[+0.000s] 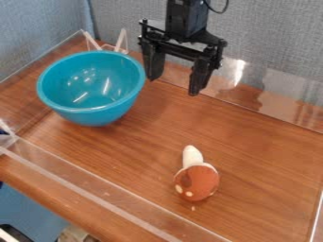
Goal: Put the mushroom in the blue bowl
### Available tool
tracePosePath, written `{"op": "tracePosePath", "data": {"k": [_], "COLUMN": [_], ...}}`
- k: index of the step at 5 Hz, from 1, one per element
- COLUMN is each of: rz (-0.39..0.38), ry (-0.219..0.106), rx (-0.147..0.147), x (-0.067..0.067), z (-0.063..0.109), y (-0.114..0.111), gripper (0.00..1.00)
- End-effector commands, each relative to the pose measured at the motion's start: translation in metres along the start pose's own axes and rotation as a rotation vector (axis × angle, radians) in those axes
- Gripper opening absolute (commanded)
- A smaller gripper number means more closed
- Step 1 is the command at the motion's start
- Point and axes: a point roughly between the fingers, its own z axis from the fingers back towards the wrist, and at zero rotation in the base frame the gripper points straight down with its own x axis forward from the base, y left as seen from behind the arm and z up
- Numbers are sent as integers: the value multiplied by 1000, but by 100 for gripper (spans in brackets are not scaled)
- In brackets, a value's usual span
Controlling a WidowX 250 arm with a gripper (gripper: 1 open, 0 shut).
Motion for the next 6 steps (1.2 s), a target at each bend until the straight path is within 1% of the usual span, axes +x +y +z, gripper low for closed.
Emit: {"op": "tracePosePath", "data": {"k": [1, 2, 3, 4, 6], "rz": [-49, -120, -217, -282, -296], "ry": [20, 47, 30, 12, 11], "rx": [-1, 4, 5, 0, -12], "x": [-10, -24, -40, -45, -36], "z": [-18, -42, -56, -72, -96], "y": [-10, -26, -34, -41, -45], "gripper": [100, 100, 100, 100, 100]}}
